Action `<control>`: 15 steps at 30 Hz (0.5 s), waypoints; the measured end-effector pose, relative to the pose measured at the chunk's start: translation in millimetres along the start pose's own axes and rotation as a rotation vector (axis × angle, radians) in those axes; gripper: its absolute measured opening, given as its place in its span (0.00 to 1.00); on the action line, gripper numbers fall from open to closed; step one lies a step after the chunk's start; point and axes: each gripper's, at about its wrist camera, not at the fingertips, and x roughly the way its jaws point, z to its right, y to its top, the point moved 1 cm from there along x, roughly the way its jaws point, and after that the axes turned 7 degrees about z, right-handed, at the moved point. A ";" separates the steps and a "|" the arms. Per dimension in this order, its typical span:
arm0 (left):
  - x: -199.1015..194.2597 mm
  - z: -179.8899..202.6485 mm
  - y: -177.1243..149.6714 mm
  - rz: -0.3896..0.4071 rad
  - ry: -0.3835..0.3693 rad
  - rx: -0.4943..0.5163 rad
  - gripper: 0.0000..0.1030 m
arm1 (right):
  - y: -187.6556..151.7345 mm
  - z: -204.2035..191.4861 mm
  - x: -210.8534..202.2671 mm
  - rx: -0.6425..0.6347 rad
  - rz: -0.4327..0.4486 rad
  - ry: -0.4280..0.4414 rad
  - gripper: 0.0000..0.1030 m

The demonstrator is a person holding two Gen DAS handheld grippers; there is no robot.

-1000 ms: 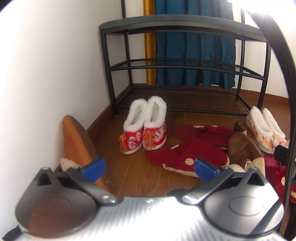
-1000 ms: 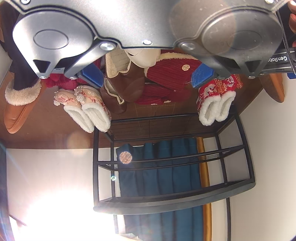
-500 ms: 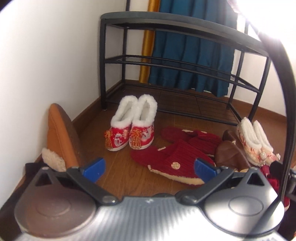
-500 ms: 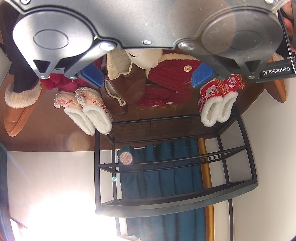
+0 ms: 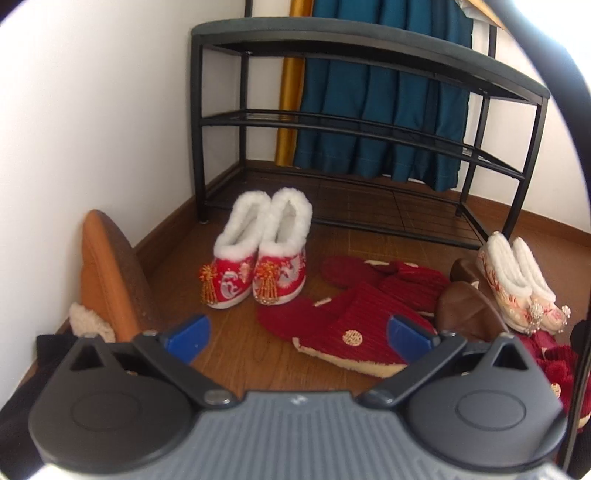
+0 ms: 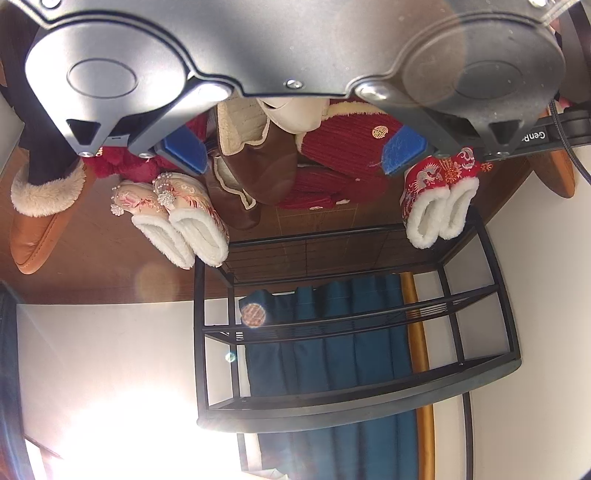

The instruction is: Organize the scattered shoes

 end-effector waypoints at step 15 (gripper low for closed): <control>55.4 15.9 -11.4 -0.067 -0.039 0.112 1.00 | -2.8 10.1 19.8 0.021 -0.020 -0.001 1.00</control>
